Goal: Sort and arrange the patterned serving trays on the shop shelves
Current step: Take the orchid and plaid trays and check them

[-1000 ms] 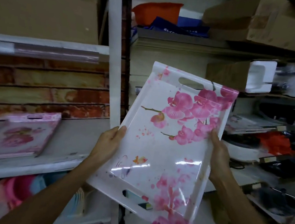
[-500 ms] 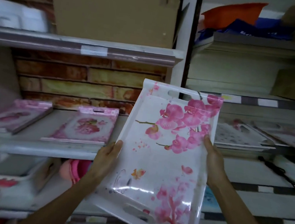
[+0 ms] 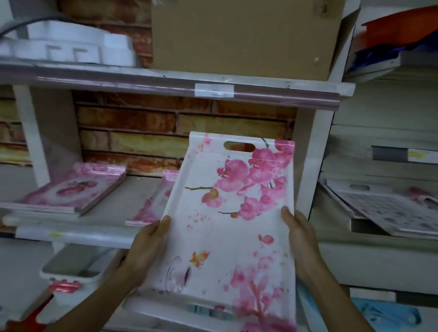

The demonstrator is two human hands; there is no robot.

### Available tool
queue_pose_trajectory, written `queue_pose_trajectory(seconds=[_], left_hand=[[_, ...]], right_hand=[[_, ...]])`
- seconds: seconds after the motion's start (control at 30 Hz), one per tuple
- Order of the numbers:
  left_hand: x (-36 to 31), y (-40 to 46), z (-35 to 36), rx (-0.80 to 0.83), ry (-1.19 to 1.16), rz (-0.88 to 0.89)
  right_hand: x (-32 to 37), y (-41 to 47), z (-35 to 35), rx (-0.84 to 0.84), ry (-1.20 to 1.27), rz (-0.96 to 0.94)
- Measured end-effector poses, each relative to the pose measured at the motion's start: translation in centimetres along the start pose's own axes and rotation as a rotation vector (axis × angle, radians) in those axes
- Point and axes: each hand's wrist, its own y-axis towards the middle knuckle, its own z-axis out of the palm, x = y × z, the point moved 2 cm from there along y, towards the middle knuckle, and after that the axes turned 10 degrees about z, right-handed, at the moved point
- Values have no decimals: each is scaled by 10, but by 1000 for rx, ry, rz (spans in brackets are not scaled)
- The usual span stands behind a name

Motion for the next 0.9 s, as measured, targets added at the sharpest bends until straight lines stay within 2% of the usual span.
queue_pose_trajectory(seconds=[0.4,0.9], left_hand=[[13,82,-39,-102,33,-17],[30,213,-61,-20,331,47]], right_hand=[[-20,48,65,67,-336,-101],[-25,188,122,75,-444,-100]])
